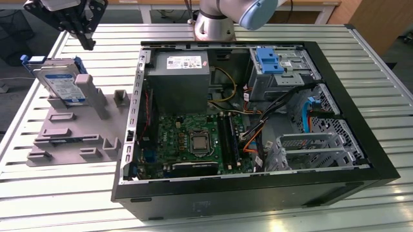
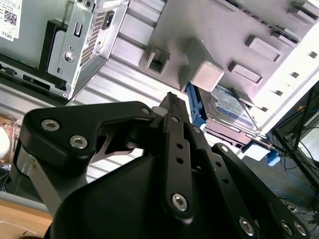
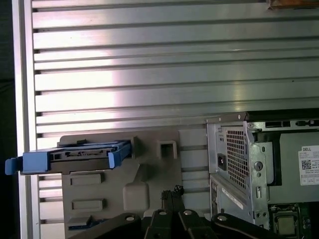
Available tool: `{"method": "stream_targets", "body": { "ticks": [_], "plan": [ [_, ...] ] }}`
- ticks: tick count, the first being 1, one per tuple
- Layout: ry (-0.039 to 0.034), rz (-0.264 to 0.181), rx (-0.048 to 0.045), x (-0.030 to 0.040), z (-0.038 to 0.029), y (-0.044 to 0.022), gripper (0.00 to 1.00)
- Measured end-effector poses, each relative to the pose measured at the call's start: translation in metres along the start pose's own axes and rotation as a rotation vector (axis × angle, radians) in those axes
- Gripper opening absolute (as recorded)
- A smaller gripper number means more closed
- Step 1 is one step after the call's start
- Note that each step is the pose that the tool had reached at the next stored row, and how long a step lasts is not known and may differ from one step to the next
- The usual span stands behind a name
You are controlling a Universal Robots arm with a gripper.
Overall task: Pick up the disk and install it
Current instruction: 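Reach for the disk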
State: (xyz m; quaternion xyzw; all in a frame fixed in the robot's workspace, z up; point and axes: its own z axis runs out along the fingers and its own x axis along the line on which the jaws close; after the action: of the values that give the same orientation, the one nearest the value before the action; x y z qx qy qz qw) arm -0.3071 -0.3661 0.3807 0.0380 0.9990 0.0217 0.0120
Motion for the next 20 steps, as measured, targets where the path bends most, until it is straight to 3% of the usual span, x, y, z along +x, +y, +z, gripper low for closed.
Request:
{"method": "stream_targets", "body": {
  "ticks": [20],
  "plan": [
    [0.0002, 0.0, 0.0001, 0.0149, 0.0015, -0.0007, 0.11]
  ]
}}
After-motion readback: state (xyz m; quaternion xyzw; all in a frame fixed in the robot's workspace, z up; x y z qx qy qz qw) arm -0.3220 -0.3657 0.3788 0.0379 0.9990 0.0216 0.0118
